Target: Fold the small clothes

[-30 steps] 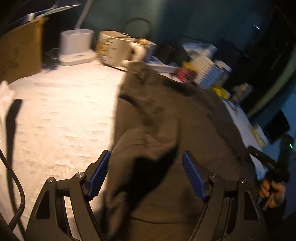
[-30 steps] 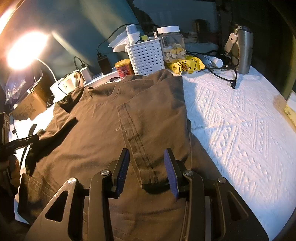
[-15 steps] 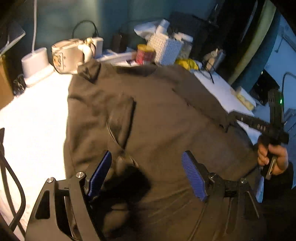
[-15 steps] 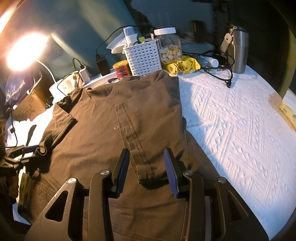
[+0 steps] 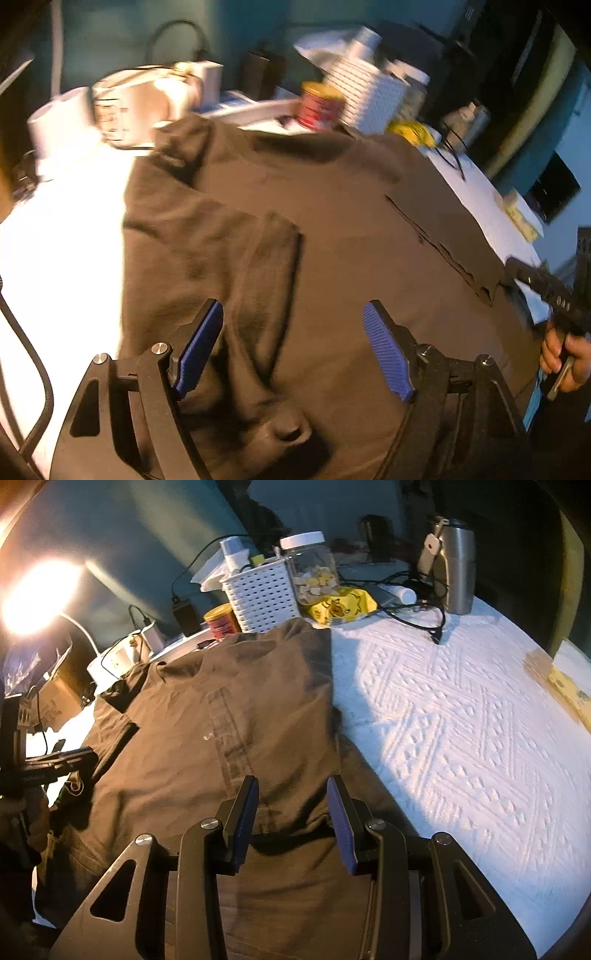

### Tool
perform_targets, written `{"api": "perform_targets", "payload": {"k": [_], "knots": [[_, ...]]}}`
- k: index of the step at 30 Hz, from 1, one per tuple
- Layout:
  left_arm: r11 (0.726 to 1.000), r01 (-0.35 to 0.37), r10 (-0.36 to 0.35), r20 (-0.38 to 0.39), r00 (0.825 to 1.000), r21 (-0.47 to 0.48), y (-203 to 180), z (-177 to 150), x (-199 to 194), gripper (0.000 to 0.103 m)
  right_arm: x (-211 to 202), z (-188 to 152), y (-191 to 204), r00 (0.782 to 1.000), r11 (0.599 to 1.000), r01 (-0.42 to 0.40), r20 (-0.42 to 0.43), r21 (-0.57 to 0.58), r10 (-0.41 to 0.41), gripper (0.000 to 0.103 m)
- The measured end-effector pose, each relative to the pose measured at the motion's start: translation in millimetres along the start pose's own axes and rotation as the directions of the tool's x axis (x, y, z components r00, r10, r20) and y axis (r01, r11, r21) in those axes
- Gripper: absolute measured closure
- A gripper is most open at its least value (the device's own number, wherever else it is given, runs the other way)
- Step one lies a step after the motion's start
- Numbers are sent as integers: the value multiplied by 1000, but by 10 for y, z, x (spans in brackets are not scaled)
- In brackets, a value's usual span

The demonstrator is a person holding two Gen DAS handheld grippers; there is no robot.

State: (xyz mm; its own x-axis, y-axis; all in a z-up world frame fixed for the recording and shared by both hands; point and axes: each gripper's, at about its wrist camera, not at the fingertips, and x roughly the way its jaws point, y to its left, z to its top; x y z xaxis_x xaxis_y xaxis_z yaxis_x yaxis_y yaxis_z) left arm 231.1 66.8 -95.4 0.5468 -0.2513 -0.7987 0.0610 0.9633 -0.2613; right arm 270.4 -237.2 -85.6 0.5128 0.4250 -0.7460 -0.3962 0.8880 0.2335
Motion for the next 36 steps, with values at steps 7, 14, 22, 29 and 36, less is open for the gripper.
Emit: {"api": "perform_targets", "payload": {"k": [7, 14, 22, 29, 36], "knots": [[996, 51, -50, -5, 999, 71, -352, -85, 54, 25, 18, -2, -44, 1000, 1000, -7, -2, 9, 7, 62], [975, 10, -5, -23, 1000, 223, -676, -265, -33, 25, 19, -4, -53, 1000, 1000, -7, -2, 12, 7, 62], [968, -96, 92, 28, 995, 232, -535, -417, -378, 25, 4, -20, -38, 1000, 1000, -11, -4, 5, 11, 62], [979, -95, 100, -19, 995, 183, -348, -661, -389, 25, -12, -72, 88, 1000, 1000, -20, -12, -23, 20, 62], [980, -18, 32, -69, 997, 196, -424, -866, -368, 25, -77, -137, 155, 1000, 999, -14, -12, -34, 13, 62]]}}
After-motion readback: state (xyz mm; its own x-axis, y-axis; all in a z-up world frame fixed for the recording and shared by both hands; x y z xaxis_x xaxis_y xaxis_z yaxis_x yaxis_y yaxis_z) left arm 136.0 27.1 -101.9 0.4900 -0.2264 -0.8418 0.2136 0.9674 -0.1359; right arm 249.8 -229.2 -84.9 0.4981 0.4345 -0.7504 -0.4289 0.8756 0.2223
